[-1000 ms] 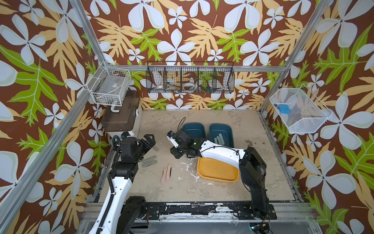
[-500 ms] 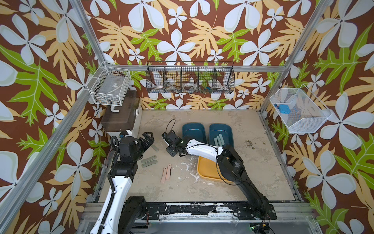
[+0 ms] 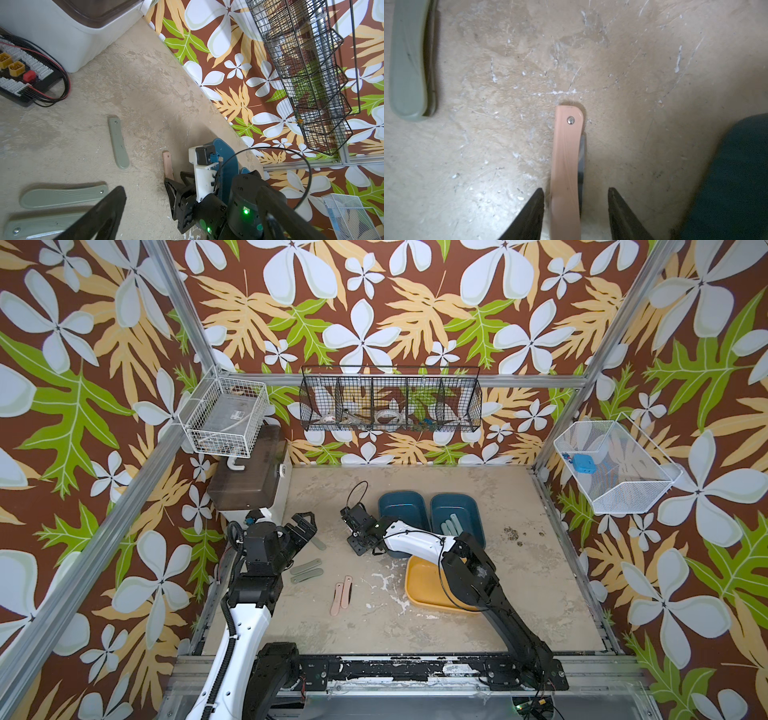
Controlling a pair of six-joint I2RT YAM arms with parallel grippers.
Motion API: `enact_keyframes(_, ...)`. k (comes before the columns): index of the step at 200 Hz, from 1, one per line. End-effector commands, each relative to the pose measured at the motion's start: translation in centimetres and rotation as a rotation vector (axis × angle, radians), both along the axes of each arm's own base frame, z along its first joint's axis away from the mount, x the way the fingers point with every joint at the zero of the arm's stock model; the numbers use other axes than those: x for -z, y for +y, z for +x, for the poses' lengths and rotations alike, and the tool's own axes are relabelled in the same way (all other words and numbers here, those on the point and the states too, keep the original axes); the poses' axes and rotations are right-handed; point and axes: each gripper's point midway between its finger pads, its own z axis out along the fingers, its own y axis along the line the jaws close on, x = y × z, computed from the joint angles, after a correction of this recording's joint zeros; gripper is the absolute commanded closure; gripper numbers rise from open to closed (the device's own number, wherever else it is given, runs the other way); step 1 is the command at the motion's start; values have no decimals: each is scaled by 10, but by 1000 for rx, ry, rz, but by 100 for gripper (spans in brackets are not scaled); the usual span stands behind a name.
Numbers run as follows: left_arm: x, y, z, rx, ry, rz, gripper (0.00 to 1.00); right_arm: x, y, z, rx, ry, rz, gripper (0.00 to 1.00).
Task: Place the fruit knives into the storage box by color
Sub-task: Pick up the fruit knife from the center of the board.
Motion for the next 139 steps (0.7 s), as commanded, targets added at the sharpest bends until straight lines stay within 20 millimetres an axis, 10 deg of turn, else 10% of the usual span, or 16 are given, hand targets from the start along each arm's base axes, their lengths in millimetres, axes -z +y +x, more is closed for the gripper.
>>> enact_keyframes(1,-5,-1,2,4,-26,-7,0,7,2,-2,6,26,6,50)
enact_keyframes(139,-3,-5,-1,28,-31,-20,0,-10,13,-9,-20,53,76,81)
